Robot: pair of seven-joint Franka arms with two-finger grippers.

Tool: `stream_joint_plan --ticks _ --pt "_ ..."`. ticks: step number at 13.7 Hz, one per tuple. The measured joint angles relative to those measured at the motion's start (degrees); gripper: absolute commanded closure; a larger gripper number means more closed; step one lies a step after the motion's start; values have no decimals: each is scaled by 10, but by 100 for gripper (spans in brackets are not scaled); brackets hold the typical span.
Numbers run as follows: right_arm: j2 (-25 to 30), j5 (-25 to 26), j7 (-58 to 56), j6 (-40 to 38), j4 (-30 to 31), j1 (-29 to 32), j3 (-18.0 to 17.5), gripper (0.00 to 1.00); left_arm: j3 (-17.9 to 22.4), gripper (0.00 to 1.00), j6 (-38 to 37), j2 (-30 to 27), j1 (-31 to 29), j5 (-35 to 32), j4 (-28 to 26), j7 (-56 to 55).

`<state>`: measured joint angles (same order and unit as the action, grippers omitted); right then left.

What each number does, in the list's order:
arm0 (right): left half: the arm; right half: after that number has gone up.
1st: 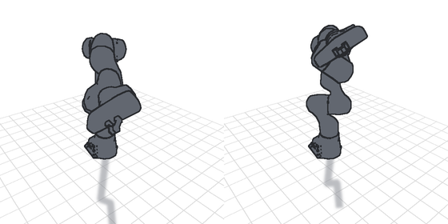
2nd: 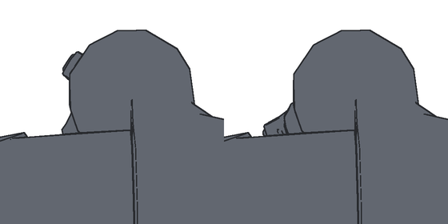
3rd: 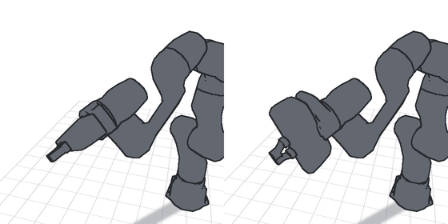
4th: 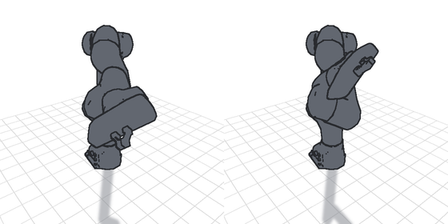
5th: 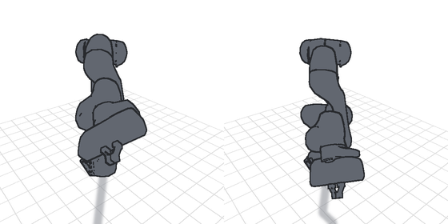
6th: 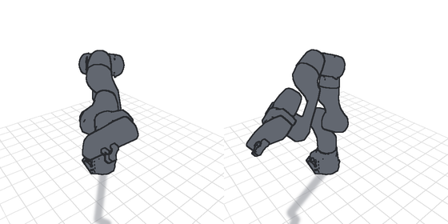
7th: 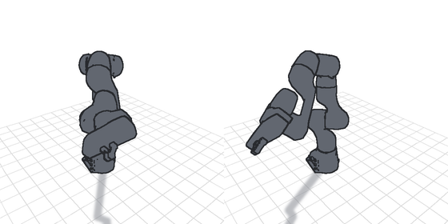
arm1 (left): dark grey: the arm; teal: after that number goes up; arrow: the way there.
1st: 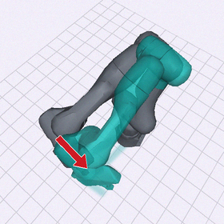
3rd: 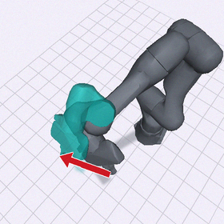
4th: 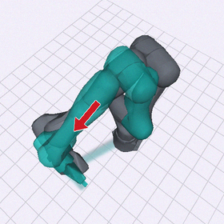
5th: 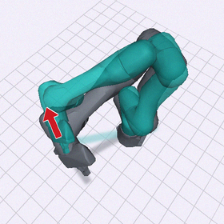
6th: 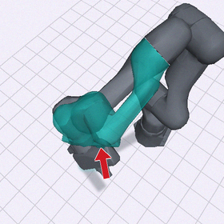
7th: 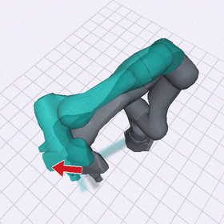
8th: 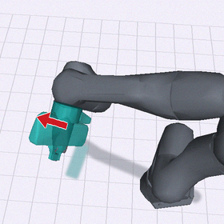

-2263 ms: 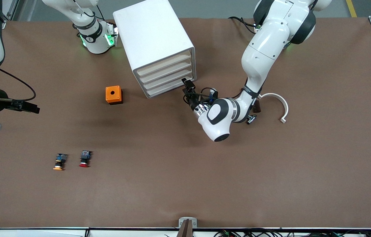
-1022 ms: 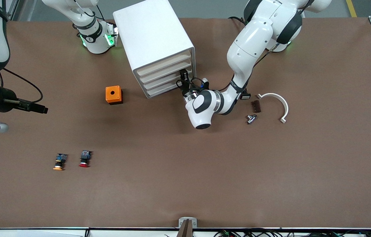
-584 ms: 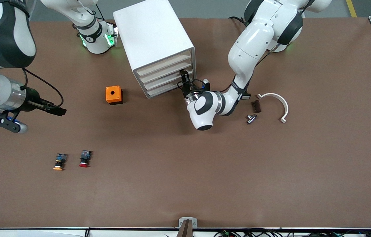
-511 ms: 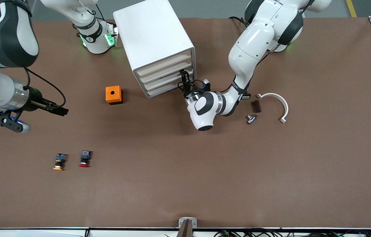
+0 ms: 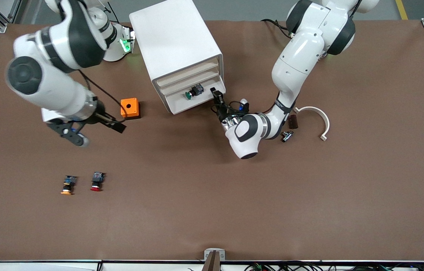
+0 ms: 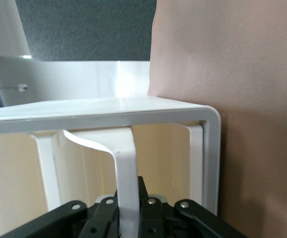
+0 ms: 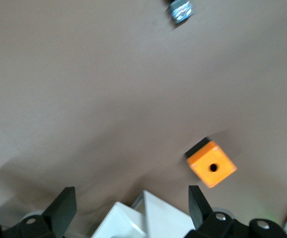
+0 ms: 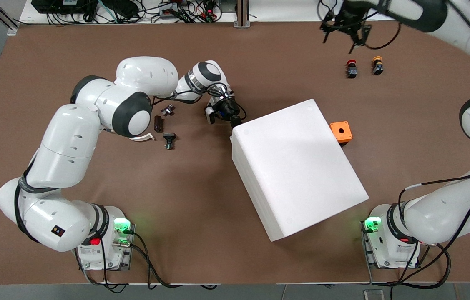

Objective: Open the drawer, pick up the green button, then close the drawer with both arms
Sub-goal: 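Reach the right gripper into the drawer and grasp the green button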

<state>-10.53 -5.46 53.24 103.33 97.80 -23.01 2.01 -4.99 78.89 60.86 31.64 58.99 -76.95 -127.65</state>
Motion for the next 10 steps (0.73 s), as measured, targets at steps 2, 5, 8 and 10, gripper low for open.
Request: stream_joint_plan --ticks 2,5,8,10 --pt "-4 0 62 46 21 -43 0 0 0 89 0 3 -18 10 0 3" --pt "-16 0 149 98 39 -98 0 0 1 88 7 3 -47 14 2 5" --pt "-51 1 215 135 47 -146 0 0 1 86 11 3 -75 15 4 5" --pt "-73 1 243 154 47 -171 0 0 1 66 11 3 -84 15 4 5"
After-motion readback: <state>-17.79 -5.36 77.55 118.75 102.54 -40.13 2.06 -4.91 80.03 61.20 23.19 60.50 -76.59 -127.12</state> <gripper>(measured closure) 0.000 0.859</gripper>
